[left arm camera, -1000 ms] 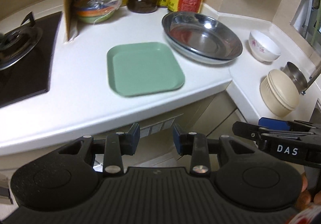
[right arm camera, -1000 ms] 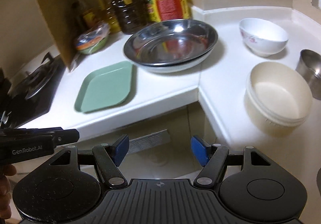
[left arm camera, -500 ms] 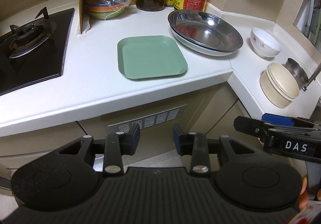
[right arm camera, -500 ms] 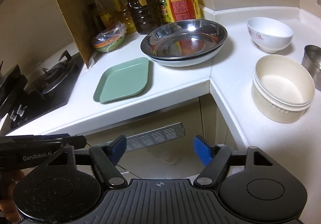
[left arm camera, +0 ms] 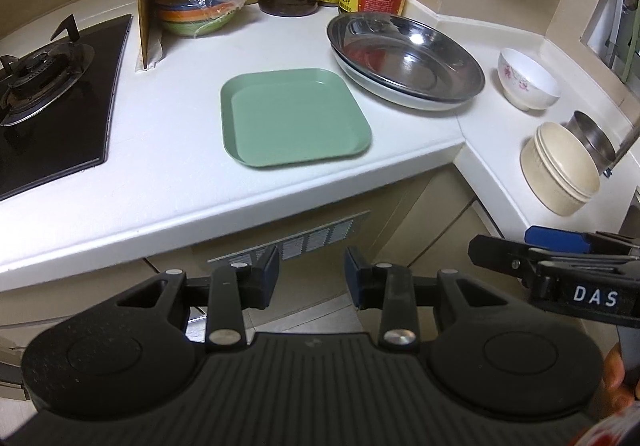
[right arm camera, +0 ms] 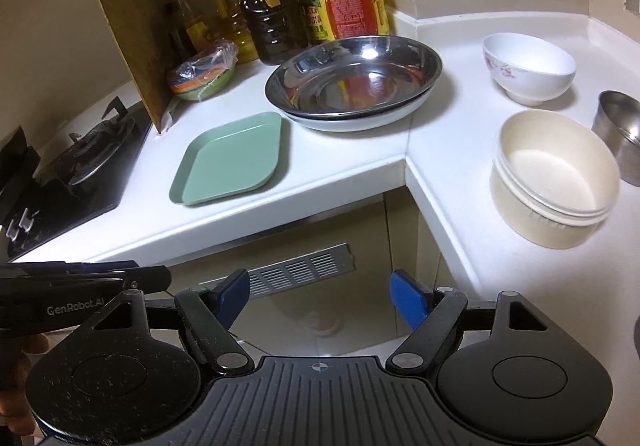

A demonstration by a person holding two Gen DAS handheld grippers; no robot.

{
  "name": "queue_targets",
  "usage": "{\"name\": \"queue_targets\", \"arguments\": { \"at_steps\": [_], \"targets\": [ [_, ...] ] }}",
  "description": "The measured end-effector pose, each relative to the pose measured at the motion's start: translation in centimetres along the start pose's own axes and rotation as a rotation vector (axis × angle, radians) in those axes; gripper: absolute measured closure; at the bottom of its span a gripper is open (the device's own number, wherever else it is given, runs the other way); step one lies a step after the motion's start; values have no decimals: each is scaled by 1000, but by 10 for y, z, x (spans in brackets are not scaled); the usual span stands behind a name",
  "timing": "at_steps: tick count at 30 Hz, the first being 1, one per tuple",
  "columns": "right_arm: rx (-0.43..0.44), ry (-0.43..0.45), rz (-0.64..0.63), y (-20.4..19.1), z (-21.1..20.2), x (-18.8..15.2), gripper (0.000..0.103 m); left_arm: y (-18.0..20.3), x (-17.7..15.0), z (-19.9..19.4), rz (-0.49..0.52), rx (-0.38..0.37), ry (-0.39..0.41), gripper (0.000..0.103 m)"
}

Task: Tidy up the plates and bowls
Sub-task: 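Move both tools back toward the green square tray, then close the right tool on the green tray edge while the left tool grips it too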

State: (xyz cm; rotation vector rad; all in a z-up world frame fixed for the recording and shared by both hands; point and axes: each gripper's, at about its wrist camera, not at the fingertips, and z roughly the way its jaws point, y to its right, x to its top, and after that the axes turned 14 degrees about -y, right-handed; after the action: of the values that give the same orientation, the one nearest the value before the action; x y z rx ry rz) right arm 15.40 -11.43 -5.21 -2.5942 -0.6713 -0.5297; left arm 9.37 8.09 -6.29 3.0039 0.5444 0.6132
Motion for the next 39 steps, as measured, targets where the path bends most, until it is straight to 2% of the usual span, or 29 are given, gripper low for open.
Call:
{"name": "queue_targets", "arguments": {
  "at_steps": [8,18,23,30,39],
  "targets": [
    [54,22,19,-8,14,22,27,-31,21,9,-50,-1,-10,70],
    [70,55,28,-21,44,56,51,-60,52,29,-85,-41,5,70],
    [55,59,13,-28,61,71,56,-74,67,43,-110,-47,10,70],
    [27,58,15,-30,85,92,63,-78,84,57,-88,-52,5,70],
    [11,44,24,-30,103,101,72,-81,96,71,-77,-58,-5,73]
  ]
}}
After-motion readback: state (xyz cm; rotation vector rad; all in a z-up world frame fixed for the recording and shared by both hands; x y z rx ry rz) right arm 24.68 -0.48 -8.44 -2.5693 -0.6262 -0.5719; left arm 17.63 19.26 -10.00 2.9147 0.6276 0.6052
